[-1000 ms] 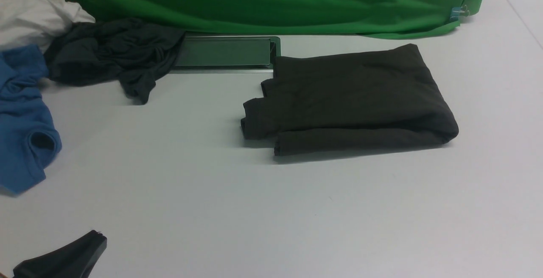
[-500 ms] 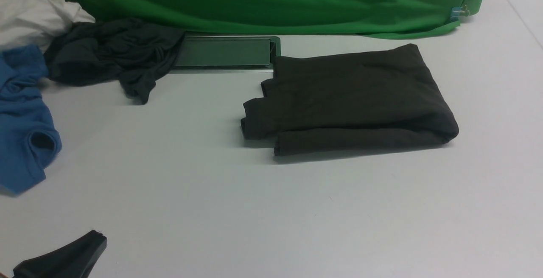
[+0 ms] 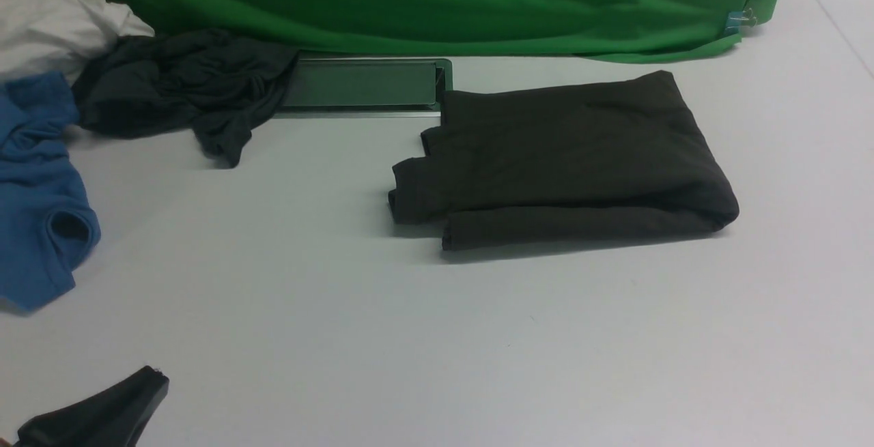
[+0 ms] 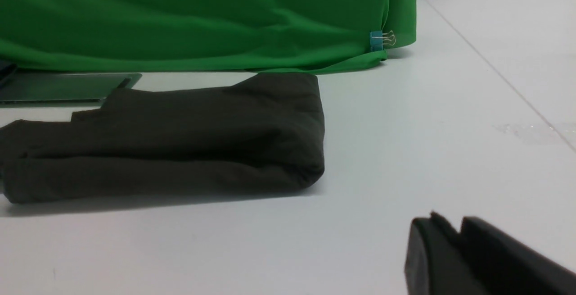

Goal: Fold a long-sleeved shirt on a white desktop.

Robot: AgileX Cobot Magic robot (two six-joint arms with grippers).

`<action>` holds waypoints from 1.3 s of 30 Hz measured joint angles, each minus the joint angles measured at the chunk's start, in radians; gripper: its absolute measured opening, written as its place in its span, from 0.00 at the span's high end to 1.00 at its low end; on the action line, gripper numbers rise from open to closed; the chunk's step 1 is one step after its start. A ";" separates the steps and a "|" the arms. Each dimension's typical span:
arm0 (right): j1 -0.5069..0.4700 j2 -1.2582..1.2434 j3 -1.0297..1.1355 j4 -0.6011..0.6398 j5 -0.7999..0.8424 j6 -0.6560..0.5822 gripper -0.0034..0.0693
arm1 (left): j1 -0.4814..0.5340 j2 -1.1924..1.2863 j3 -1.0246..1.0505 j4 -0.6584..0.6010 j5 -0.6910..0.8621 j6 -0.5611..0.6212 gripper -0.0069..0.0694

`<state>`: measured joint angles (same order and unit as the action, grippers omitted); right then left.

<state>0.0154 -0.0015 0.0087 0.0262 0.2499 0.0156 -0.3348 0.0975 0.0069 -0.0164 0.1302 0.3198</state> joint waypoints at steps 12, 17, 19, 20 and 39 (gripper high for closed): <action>0.000 -0.001 0.000 0.000 0.000 0.001 0.81 | 0.325 -0.098 0.000 -0.195 0.082 -0.040 0.89; 0.000 -0.001 0.000 0.000 0.000 0.001 0.80 | 0.341 -0.099 0.000 -0.195 0.126 -0.040 0.89; 0.000 -0.001 0.000 0.000 0.000 0.001 0.79 | 0.341 -0.100 0.000 -0.195 0.124 -0.040 0.89; 0.000 -0.001 0.000 0.000 0.000 0.001 0.79 | 0.341 -0.100 0.000 -0.195 0.124 -0.040 0.89; 0.000 -0.001 0.000 0.000 0.000 0.002 0.72 | 0.341 -0.100 0.000 -0.195 0.122 -0.040 0.89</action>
<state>0.0154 -0.0024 0.0087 0.0265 0.2497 0.0178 0.0064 -0.0025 0.0069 -0.2115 0.2521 0.2794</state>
